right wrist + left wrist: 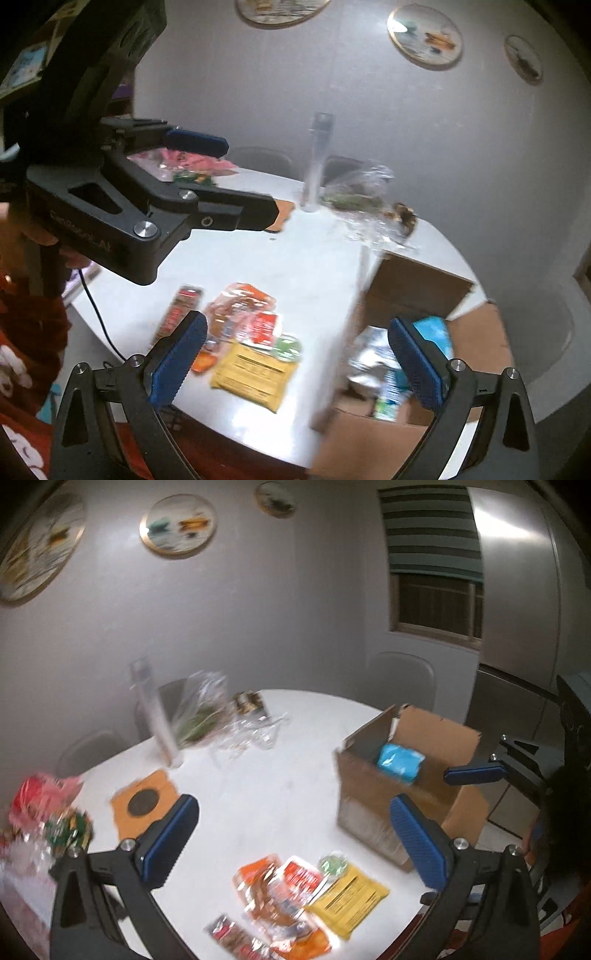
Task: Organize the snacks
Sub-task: 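Open both tools to drop the snacks and withdraw toward the pile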
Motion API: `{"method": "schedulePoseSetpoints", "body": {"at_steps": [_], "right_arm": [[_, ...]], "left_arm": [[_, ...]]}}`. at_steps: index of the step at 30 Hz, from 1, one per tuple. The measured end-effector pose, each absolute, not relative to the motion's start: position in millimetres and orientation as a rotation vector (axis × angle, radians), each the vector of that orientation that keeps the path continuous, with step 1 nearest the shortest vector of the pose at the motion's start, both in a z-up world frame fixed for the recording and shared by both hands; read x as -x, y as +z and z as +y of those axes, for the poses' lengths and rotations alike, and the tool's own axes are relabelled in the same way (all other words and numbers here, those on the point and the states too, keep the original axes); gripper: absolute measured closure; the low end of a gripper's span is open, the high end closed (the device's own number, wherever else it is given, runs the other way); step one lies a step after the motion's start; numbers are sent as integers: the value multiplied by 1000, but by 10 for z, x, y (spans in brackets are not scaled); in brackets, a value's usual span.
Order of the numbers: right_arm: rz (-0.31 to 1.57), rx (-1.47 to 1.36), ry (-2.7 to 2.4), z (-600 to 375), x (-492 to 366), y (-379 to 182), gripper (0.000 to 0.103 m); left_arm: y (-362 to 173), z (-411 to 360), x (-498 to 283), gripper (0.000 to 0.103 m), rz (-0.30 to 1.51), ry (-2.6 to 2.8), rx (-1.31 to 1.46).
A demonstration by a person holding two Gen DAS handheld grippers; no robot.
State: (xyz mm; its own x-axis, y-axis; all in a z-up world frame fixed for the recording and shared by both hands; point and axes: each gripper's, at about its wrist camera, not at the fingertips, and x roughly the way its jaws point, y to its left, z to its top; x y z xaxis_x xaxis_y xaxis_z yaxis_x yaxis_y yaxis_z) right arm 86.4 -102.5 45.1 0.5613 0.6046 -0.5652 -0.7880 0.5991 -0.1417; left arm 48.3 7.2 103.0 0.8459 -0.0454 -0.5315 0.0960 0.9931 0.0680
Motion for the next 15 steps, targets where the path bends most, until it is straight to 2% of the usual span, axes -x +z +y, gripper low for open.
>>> {"method": "schedulePoseSetpoints", "body": {"at_steps": [6,12,15], "right_arm": [[499,404,952,-674,-748,247,5],[559,420,1002,-341,-774,-294,6],[578,422,990,-261,-798,-610,13]], "left_arm": [[597,451,-211,1,597,-21,3],[-63,716,-28,1,657,48,100],[-362,819,12,1,688,75,169]]}}
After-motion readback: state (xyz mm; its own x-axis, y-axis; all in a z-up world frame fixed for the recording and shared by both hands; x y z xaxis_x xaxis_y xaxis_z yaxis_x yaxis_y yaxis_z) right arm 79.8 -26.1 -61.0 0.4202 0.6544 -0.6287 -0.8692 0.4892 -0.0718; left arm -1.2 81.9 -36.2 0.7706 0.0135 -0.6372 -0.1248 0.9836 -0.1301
